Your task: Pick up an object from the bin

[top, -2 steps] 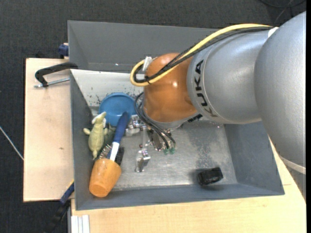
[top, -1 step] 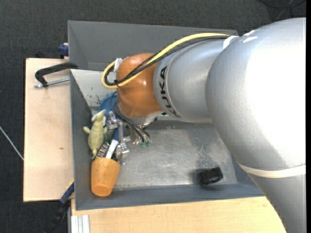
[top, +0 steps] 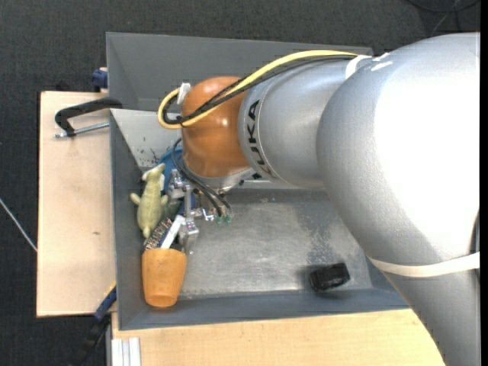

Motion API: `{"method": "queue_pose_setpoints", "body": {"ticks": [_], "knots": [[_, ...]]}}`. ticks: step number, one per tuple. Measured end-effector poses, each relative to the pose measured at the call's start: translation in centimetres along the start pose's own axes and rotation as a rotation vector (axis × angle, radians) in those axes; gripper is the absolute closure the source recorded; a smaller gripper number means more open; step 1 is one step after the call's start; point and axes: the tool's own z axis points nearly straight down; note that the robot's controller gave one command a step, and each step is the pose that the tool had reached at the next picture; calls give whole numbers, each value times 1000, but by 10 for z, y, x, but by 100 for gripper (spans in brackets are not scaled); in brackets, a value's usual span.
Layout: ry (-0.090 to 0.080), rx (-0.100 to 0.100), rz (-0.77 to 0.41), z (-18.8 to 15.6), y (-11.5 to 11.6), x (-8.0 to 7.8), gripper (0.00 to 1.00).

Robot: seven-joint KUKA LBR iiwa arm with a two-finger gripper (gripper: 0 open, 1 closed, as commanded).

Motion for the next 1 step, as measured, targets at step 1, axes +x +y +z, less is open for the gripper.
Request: {"method": "queue_pose_setpoints", "body": {"ticks": [1], "knots": [[-5,0,1,-1,0,-1,100]]}}
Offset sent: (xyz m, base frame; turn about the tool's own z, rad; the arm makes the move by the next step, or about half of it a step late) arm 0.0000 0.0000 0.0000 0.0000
